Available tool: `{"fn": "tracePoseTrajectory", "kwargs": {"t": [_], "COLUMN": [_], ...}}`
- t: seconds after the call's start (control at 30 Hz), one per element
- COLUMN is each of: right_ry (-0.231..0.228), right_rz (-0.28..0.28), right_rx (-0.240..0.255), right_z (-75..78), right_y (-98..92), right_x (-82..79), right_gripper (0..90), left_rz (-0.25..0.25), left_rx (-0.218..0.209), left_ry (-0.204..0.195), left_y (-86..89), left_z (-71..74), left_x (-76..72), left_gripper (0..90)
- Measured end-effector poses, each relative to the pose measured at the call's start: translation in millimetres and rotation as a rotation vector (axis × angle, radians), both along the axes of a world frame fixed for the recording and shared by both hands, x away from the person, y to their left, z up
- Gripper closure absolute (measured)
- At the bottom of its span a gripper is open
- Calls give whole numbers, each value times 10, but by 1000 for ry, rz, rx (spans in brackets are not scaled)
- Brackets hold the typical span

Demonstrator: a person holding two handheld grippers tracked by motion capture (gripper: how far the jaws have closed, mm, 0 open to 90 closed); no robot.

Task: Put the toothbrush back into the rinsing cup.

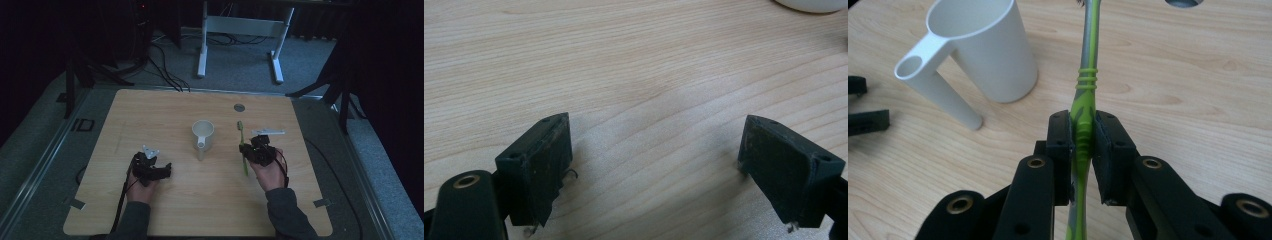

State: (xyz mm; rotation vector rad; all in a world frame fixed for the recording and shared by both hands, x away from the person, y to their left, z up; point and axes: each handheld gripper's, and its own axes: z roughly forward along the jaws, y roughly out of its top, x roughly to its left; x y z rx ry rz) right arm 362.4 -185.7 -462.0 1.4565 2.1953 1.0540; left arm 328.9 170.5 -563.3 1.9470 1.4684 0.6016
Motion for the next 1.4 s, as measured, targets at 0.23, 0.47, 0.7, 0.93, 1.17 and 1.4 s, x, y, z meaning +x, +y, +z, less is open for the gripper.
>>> {"fn": "tracePoseTrajectory", "kwargs": {"t": [0.23,0.47,0.7,0.93,1.17,1.4], "right_ry": [-26,-56,-70,-99,-133,-147], "right_rz": [-5,-15,-18,-7,1,8], "right_rx": [18,36,49,61,69,75], "right_z": [23,57,66,66,89,91], "right_y": [48,70,91,116,132,154], "right_x": [3,7,20,16,13,15], "right_gripper": [785,785,785,784,784,785], "left_rz": [0,0,0,0,0,0], "left_rx": [0,0,0,-1,-1,0], "left_ry": [0,0,0,-1,0,1], "left_y": [0,0,0,-1,0,0], "left_z": [0,0,0,-1,0,1], "left_x": [0,0,0,0,0,0], "left_gripper": [145,145,145,145,145,145]}}
